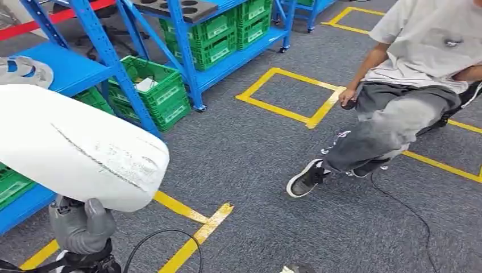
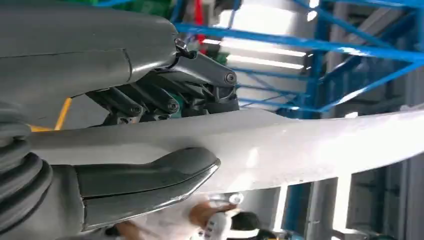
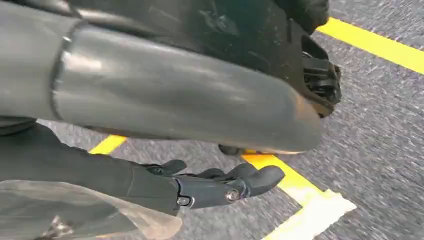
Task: Take the parts from the cabinet and place them on the table.
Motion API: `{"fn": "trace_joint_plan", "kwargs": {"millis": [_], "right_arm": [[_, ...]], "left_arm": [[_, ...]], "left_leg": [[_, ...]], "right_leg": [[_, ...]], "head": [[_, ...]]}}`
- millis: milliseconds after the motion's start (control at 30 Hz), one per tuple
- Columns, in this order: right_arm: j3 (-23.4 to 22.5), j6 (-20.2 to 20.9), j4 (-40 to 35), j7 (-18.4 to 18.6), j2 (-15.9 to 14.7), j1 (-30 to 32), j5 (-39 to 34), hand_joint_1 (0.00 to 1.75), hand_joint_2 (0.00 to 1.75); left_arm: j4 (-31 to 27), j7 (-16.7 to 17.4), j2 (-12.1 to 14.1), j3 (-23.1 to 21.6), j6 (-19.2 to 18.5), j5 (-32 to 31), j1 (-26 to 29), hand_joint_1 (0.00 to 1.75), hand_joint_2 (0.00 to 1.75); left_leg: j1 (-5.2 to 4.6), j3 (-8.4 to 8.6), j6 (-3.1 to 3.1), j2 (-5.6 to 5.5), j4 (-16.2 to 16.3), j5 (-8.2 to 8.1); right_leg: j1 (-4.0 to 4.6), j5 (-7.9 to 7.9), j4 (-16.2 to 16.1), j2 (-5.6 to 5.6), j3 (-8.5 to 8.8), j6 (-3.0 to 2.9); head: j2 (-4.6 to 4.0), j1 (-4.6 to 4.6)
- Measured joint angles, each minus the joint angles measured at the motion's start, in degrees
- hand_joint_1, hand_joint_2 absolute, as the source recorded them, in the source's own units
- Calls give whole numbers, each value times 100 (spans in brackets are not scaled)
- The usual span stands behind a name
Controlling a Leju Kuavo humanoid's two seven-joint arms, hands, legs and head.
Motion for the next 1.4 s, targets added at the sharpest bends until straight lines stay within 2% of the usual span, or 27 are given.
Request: {"fn": "trace_joint_plan", "kwargs": {"millis": [67,100,133,167,233,267,300,367,400,433,567,600,667,733,767,833,900,933,967,1067,1100,1133,1167,1233,1300,1333,1400], "right_arm": [[-4,0,0,0,4,48,-2,0,0],[-11,-4,0,0,7,62,-2,0,0],[-22,-4,0,0,7,59,-4,0,0],[-33,-4,0,-2,6,45,-4,0,0],[-39,-4,0,-2,7,29,-4,0,0],[-39,-4,0,-2,6,34,-7,0,0],[-44,-4,0,-2,6,48,-9,0,0],[-57,-4,0,-2,6,64,-33,0,0],[-70,-4,0,0,6,61,-48,0,0],[-79,-4,-2,0,7,44,-53,0,0],[-127,85,-2,44,4,35,-112,0,0],[-138,114,-2,44,4,40,-122,0,0],[-146,131,-2,42,2,34,-149,0,0],[-155,133,-2,42,2,12,-157,0,0],[-171,140,-2,42,2,13,-171,0,0],[-218,140,-2,31,2,31,-199,0,0],[-236,140,-2,24,2,29,-207,0,0],[-243,140,-2,24,4,26,-208,0,0],[-249,140,-2,24,2,0,-212,0,0],[-275,140,-2,24,4,33,-214,0,0],[-280,140,-2,24,4,44,-214,0,0],[-284,140,-2,20,4,52,-219,0,0],[-286,140,-2,13,4,45,-236,0,0],[-306,140,-2,-2,4,15,-267,0,0],[-339,140,-2,-11,4,27,-302,0,0],[-361,140,-2,-11,4,39,-306,0,0],[-385,140,-2,-18,4,46,-313,0,0]], "left_arm": [[0,-2,-4,-9,2,9,-6,175,175],[0,-2,-11,-11,2,13,-14,175,175],[0,-2,-18,-18,2,11,-6,175,175],[0,-4,-22,-17,2,11,0,175,175],[0,-2,-20,-9,2,26,24,175,175],[2,-2,-22,-9,2,29,24,175,175],[2,-2,-20,-9,2,31,22,175,175],[2,-2,-22,-11,7,31,19,175,175],[2,-2,-22,-11,7,31,17,175,175],[2,-2,-24,-11,7,31,16,175,175],[2,-2,-28,-20,39,28,-14,175,175],[2,-2,-28,-22,50,28,-32,175,175],[2,4,-28,-22,72,2,-36,175,175],[4,9,-13,-17,101,-13,-8,175,175],[4,9,-5,-17,107,-18,-7,175,175],[4,7,2,-13,131,-28,-8,175,175],[4,4,2,-13,142,-52,-9,175,175],[4,4,4,-11,146,-59,-11,175,175],[4,2,4,-11,149,-63,8,175,175],[7,-2,7,-9,155,-68,-6,175,175],[7,-4,0,-18,155,-66,-12,175,175],[7,-2,-4,-24,155,-68,-17,175,175],[7,-11,-13,-26,155,-66,-15,175,175],[7,-11,-11,-17,162,-66,10,175,175],[7,-11,-11,-20,164,-68,10,175,175],[7,-11,-11,-20,166,-68,9,175,175],[7,-13,-11,-22,168,-68,7,175,175]], "left_leg": [[-8,-8,58,102,-37,44],[31,10,101,219,-83,85],[24,10,128,287,-95,92],[8,1,138,368,-95,95],[-12,-12,144,573,-91,93],[-14,-15,144,666,-87,93],[-15,-13,144,750,-87,92],[-16,-6,137,891,-87,87],[-17,7,123,943,-87,79],[-31,19,109,991,-88,73],[-69,40,-11,1193,-98,66],[-47,33,-66,1119,-66,7],[-27,-125,-91,641,411,-363],[-25,-532,-96,517,1366,-820],[-27,-669,-96,511,1662,-893],[-25,-579,-78,506,1448,-600],[-18,-155,-41,365,459,-9],[6,-14,-11,28,134,59],[37,-14,-6,-175,24,44],[-27,-39,43,-9,31,19],[29,-21,98,88,-54,63],[23,8,127,191,-76,82],[14,7,160,268,-80,84],[-12,1,172,479,-78,75],[-15,2,173,663,-75,66],[-15,8,168,738,-75,56],[-14,38,144,874,-75,30]], "right_leg": [[-20,50,-29,114,-37,85],[-22,-12,26,-32,-111,88],[18,-167,221,-392,-195,118],[16,-382,593,-563,-362,148],[2,-761,1510,-672,-776,181],[2,-807,1756,-680,-875,191],[2,-713,1682,-689,-818,193],[6,-271,794,-770,-299,167],[17,-81,236,-924,32,144],[65,-190,-72,-1205,177,131],[96,-119,-77,-949,98,-5],[36,-76,-141,-888,198,-61],[34,-46,-141,-775,186,-116],[43,-32,-138,-614,159,-136],[50,-27,-132,-533,151,-140],[55,-25,-111,-365,154,-138],[54,-31,-67,-186,159,-126],[39,-36,-48,-125,133,-114],[76,-35,18,-55,69,-69],[-8,42,-24,134,-41,64],[3,33,-3,149,-115,83],[40,-50,100,-251,-157,98],[46,-240,383,-523,-296,133],[20,-658,1289,-661,-732,184],[5,-742,1746,-675,-941,217],[2,-591,1564,-690,-832,222],[2,-121,548,-819,-259,202]], "head": [[-2,-2],[0,-7],[-2,42],[0,74],[-2,74],[-2,70],[0,72],[-2,72],[-2,72],[-2,70],[-2,66],[-2,63],[0,26],[-2,18],[-2,13],[-2,17],[-2,15],[-2,18],[-2,26],[0,33],[0,26],[-2,37],[0,81],[-2,77],[-2,81],[-2,74],[-2,76]]}}
